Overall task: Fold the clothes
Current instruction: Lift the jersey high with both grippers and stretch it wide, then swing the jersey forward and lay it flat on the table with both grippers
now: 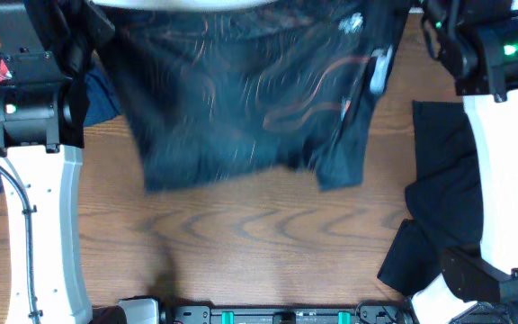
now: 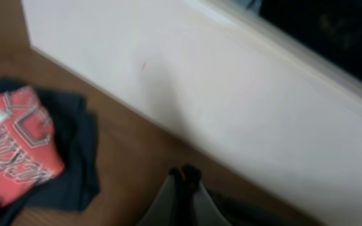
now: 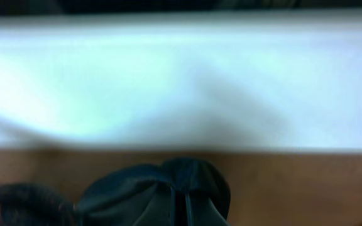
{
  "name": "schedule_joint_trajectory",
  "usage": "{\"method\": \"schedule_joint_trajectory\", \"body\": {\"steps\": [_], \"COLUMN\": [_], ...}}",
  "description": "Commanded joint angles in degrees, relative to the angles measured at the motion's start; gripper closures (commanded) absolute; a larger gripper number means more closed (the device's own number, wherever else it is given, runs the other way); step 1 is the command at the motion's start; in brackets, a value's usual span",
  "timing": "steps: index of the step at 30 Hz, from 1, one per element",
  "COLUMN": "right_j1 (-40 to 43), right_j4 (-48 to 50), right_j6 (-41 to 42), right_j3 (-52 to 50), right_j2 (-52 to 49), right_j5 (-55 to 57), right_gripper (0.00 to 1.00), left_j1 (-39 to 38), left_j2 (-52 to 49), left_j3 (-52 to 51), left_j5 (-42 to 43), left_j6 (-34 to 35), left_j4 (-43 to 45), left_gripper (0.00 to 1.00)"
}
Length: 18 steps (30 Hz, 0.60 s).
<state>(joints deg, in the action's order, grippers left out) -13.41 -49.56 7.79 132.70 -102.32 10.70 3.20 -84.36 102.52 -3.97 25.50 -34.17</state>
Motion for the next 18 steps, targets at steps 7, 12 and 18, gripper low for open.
{"method": "schedule_joint_trajectory", "body": {"steps": [7, 12, 18], "right_j1": [0.76, 0.61, 0.59], "right_j4": [-0.13, -16.65, -36.65], "right_j6": [-7.89, -4.02, -3.32], "right_j3": [13.35, 13.2, 8.72], "right_j2": [3.87, 3.3, 1.31], "right_j5": [4.98, 2.34, -9.94], "right_gripper": [0.99, 0.99, 0.99], "left_j1": [0.0, 0.0, 0.0], "left_j2": [2.99, 3.04, -1.25], "left_j3": [13.4, 13.94, 10.99], "left_j5": [-5.31, -5.25, 0.39], "left_j6": [-2.8, -2.43, -2.32], "left_j4": [4.04, -4.92, -21.38], "left_gripper": [0.94, 0.94, 0.94]}}
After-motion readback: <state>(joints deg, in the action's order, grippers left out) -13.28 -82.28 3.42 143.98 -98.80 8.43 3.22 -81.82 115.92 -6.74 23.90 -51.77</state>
